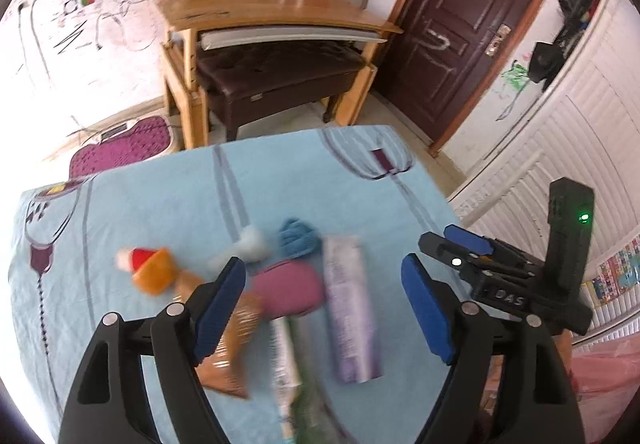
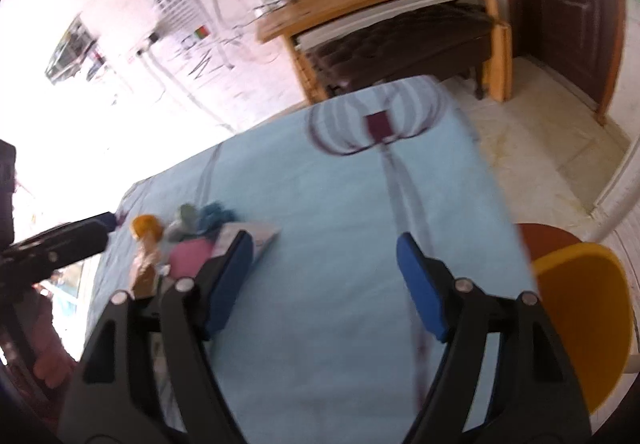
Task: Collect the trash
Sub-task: 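Move both tools back over the trash on the bed, then grasp the brown biscuit packet with the left tool while the right tool grasps the white-purple tube, then lift and carry the biscuit packet and tube with both tools toward the yellow bin, then open both tools over the yellow bin to drop the packet and tube, then move both tools back over the remaining trash on the bed, then grasp the green milk-powder packet with the left tool while the right tool grasps the blue cloth, then carry the green packet and blue cloth with both tools over the yellow bin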
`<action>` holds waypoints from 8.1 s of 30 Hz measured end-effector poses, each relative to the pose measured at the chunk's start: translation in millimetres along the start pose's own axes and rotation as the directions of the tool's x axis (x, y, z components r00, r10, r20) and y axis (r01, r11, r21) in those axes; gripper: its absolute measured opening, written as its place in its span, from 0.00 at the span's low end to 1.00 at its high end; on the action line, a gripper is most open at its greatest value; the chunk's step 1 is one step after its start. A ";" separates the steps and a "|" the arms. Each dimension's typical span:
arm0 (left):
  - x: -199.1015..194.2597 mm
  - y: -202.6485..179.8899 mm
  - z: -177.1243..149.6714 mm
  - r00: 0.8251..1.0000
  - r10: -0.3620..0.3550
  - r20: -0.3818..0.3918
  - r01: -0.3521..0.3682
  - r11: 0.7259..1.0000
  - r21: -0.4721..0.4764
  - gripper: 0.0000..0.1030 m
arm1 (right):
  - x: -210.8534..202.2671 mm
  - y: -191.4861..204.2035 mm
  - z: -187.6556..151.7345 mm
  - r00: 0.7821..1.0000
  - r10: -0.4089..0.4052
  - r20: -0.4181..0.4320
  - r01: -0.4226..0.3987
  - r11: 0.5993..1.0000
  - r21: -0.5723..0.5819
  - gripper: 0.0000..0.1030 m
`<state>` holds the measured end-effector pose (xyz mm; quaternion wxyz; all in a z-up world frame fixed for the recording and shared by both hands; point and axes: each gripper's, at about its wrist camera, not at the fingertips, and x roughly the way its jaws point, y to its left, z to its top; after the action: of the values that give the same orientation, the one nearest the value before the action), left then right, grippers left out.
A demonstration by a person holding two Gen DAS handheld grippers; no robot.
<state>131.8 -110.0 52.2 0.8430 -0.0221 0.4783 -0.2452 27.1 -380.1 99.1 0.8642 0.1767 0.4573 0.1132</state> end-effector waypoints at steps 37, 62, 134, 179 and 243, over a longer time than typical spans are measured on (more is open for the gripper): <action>43.4 62.8 -47.1 0.992 0.078 -0.098 -0.067 0.991 0.116 0.66 | 54.3 101.9 -43.8 0.962 -0.241 -0.130 0.185 0.921 -0.342 0.58; 3.2 51.1 -41.3 0.997 0.070 0.009 -0.071 0.993 0.096 0.31 | 35.3 76.6 -36.6 0.974 -0.214 -0.068 0.189 0.946 -0.262 0.22; 166.2 -297.2 -7.0 0.925 -0.174 -0.339 0.294 0.892 0.345 0.72 | -83.4 -238.4 -92.0 0.945 -0.328 0.013 0.302 0.885 0.354 0.14; 18.7 1.0 9.4 1.000 0.003 -0.010 -0.002 1.000 0.006 0.74 | -0.2 4.3 -8.9 0.996 -0.086 0.006 0.087 0.995 -0.051 0.74; 5.1 27.6 -65.6 0.998 0.064 0.002 -0.064 0.989 0.133 0.21 | 52.4 99.8 7.7 0.999 -0.007 -0.050 -0.006 0.967 -0.253 0.30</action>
<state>91.2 -75.1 5.1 0.8494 0.0498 0.4623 -0.2495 59.3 -271.9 104.7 0.8679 0.0619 0.4608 0.1748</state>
